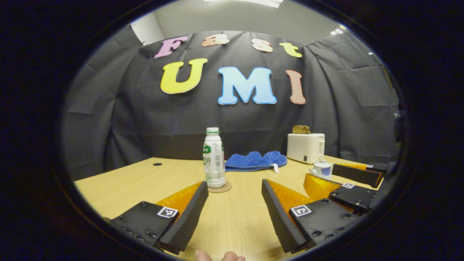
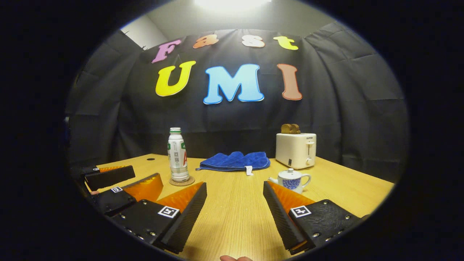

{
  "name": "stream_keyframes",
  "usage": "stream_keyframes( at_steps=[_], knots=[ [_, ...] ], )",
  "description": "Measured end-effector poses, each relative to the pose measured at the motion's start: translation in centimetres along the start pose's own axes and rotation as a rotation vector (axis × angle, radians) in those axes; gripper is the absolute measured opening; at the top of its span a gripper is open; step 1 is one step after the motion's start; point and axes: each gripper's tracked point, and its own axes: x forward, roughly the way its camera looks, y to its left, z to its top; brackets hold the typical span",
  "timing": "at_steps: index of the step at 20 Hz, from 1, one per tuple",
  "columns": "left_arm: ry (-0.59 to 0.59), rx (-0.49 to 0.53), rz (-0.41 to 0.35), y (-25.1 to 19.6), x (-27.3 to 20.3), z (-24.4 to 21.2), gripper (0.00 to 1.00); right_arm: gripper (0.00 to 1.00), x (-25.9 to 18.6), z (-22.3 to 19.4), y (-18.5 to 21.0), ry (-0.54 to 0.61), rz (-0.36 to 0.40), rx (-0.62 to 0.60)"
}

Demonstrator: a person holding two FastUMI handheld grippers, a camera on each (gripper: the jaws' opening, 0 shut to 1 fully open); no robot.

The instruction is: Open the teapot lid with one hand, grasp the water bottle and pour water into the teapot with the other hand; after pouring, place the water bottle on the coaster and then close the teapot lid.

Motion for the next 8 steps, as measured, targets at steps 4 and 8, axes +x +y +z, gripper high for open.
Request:
stream_keyframes(
  at_steps=[4,8],
  knots=[
    [-0.003,-0.012,0.069,0.8,-0.9,-0.3,1.00,0.94,-1.2,0.1,-0.3,0.002,-0.035,0.013],
    [0.004,-0.010,0.110,1.3,-1.5,-0.4,1.00,0.94,-1.8,0.0,-0.1,0.005,-0.028,0.012]
  ],
)
